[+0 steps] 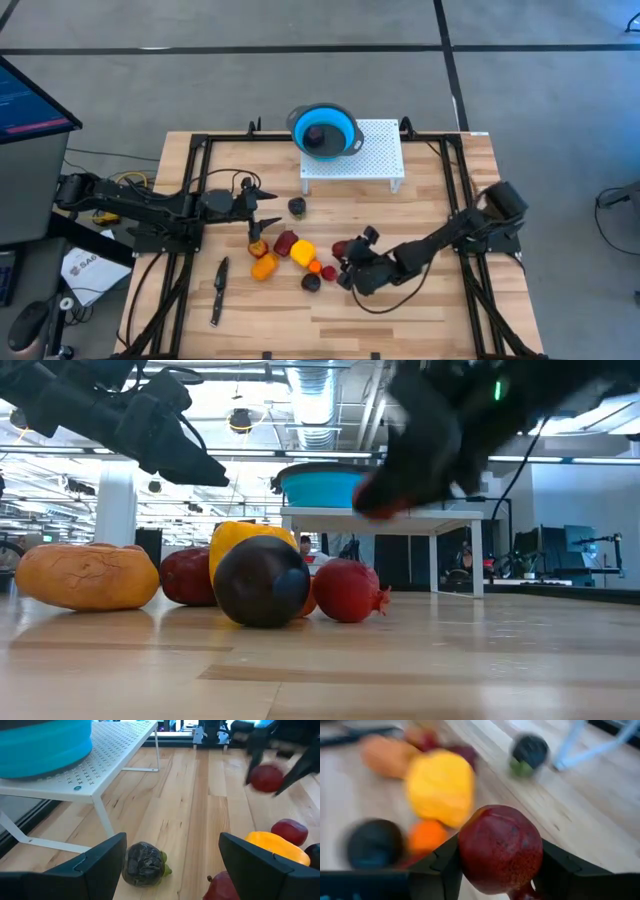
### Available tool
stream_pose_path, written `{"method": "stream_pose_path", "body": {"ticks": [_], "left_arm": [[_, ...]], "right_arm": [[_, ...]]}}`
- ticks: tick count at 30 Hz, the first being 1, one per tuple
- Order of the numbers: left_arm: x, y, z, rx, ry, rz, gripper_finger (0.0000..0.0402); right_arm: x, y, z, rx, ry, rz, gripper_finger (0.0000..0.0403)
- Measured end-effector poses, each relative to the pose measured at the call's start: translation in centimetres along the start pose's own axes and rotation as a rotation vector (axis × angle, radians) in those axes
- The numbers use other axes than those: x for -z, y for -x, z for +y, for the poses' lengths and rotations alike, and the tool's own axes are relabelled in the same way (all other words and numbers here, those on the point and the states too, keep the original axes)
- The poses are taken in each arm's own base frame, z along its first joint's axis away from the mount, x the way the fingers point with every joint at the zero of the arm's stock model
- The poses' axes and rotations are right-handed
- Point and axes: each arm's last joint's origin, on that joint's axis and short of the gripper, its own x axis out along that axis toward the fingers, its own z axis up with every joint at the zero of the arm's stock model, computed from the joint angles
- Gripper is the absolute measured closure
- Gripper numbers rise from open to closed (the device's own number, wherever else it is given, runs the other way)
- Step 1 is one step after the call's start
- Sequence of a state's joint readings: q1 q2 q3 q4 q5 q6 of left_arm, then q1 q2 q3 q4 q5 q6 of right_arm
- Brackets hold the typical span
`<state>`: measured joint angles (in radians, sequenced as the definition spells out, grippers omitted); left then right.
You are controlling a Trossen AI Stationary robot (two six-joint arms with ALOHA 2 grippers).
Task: Pick & Place Fruit
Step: Put the top red pomegranate into the blue strainer bowl on the shelf
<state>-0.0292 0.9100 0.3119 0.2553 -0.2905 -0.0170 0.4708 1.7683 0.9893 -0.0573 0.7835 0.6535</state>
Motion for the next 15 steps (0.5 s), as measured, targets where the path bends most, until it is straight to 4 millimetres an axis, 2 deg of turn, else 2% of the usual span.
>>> {"method": "stream_pose_path", "body": {"ticks": [3,8,11,13,15], "left_arm": [[0.0,0.0,0.0,0.000,0.001,-0.002,0.0092],[-0.1,0.0,0.0,0.000,0.002,-0.008,0.0092],[-0.1,0.0,0.0,0.000,0.002,-0.008,0.0092],[-0.1,0.0,0.0,0.000,0.003,-0.008,0.0092],[-0.1,0.0,0.0,0.000,0.003,-0.010,0.0092]], "right_arm": [[-4.1,1.4,0.1,-0.048,0.031,-0.044,0.0223],[-11.0,2.0,-1.0,0.037,0.183,-0.022,0.0218],[-15.2,1.8,-3.0,0.114,0.246,0.045,0.0217],[-18.1,0.9,-4.7,0.143,0.260,0.086,0.0217],[-20.0,-0.2,-6.9,0.181,0.281,0.146,0.0217]]}}
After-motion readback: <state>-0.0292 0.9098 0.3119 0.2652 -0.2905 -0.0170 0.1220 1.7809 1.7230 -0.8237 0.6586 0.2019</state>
